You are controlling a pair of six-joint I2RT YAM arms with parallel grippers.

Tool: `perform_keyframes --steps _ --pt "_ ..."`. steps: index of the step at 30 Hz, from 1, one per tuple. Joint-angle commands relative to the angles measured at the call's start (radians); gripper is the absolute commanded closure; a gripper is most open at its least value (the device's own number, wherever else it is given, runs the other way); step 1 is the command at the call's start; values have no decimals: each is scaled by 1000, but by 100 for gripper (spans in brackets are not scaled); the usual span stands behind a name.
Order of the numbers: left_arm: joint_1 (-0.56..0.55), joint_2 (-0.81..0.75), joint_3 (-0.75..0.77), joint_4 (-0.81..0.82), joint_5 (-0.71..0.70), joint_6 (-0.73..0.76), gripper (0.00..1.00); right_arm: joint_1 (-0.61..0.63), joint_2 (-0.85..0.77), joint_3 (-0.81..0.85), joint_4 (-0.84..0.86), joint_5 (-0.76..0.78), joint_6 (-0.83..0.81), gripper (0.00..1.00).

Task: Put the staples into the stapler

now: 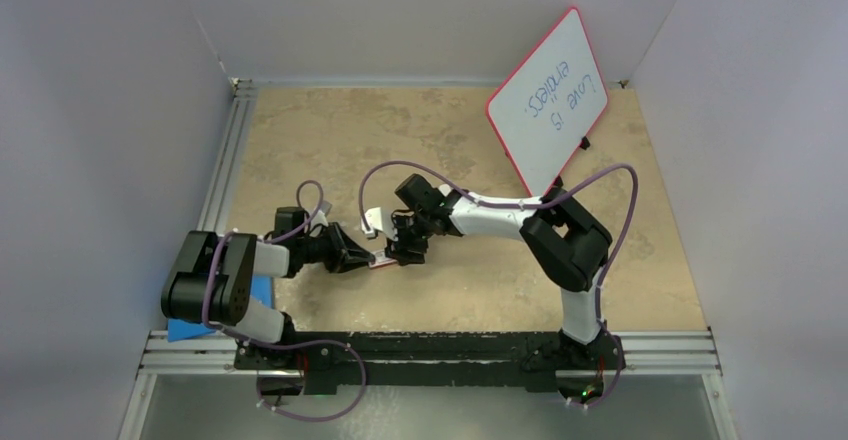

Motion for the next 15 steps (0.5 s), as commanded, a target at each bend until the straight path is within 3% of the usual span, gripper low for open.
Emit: perform_keyframes --steps 1,10,15 --pt "-5 23 13 74 50 -22 84 29 -1 43 -11 -25 -11 40" --pt "-6 49 11 98 65 -37 84 44 30 67 -21 -34 -14 55" --pt "-10 71 11 132 90 -52 84 49 36 75 -6 -24 -2 59"
